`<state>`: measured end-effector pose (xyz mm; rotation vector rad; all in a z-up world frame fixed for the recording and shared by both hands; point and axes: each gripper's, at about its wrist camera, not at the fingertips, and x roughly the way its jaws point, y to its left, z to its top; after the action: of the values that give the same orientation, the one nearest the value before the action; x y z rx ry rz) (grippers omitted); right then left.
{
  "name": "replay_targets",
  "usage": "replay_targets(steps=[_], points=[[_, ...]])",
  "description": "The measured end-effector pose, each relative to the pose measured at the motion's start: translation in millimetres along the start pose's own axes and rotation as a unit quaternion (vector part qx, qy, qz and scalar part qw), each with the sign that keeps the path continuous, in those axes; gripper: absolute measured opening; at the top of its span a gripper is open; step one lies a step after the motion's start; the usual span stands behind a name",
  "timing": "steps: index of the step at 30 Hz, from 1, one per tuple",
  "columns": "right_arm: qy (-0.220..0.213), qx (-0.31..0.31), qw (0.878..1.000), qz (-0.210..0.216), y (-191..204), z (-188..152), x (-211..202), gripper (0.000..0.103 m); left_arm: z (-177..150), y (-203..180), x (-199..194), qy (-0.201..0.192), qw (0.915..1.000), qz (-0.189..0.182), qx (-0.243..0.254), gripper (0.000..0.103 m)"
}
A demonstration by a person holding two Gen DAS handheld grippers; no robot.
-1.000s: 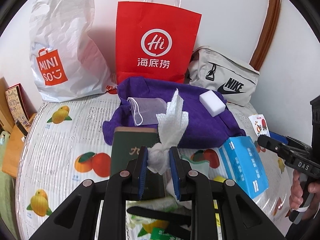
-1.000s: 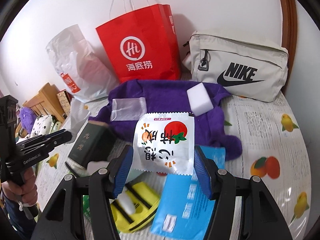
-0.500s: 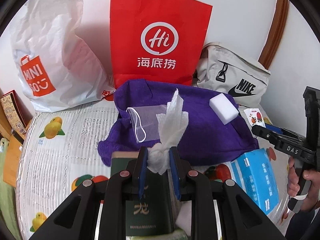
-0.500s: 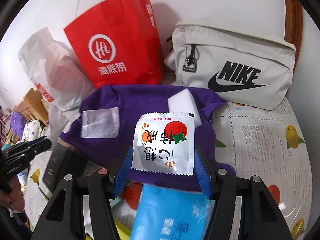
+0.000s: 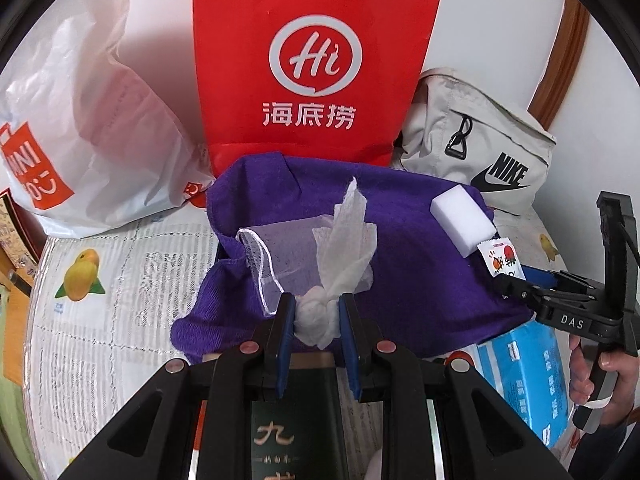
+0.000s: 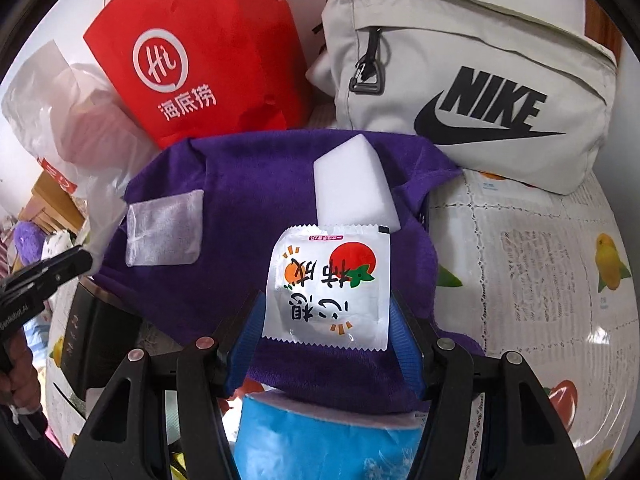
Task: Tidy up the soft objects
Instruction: 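Release the tissue on the towel while the right tool drops the packet there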
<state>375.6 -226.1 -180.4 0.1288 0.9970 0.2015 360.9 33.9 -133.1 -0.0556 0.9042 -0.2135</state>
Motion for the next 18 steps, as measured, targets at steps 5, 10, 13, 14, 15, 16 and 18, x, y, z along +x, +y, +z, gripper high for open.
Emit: replay_targets(steps=[5, 10, 13, 14, 15, 16, 18], points=[[0.012, -0.006, 1.0, -0.003, -1, 1, 5, 0.064, 7, -1, 16, 0.019, 0.9997, -0.017, -0.005, 0.021], [0.024, -0.006, 1.0, -0.008, -4, 2, 10, 0.069, 17, -3, 30, 0.031, 0.9994, -0.014, 0.002, 0.021], [0.018, -0.008, 1.0, -0.008, -2, 3, 7, 0.069, 22, -2, 39, 0.039, 0.9991, -0.018, -0.002, 0.021], [0.015, -0.008, 1.0, -0.008, -2, 4, 6, 0.069, 23, -3, 42, 0.042, 0.9989, -0.018, -0.002, 0.021], [0.012, -0.007, 1.0, -0.007, -2, 4, 3, 0.069, 24, -5, 45, 0.044, 0.9988, -0.019, 0.0, 0.021], [0.01, -0.005, 1.0, -0.006, -3, 4, 1, 0.069, 25, -7, 48, 0.047, 0.9987, -0.021, 0.002, 0.022], [0.001, -0.002, 1.0, 0.001, -3, 4, -6, 0.069, 27, -11, 55, 0.054, 0.9983, -0.021, 0.007, 0.022]])
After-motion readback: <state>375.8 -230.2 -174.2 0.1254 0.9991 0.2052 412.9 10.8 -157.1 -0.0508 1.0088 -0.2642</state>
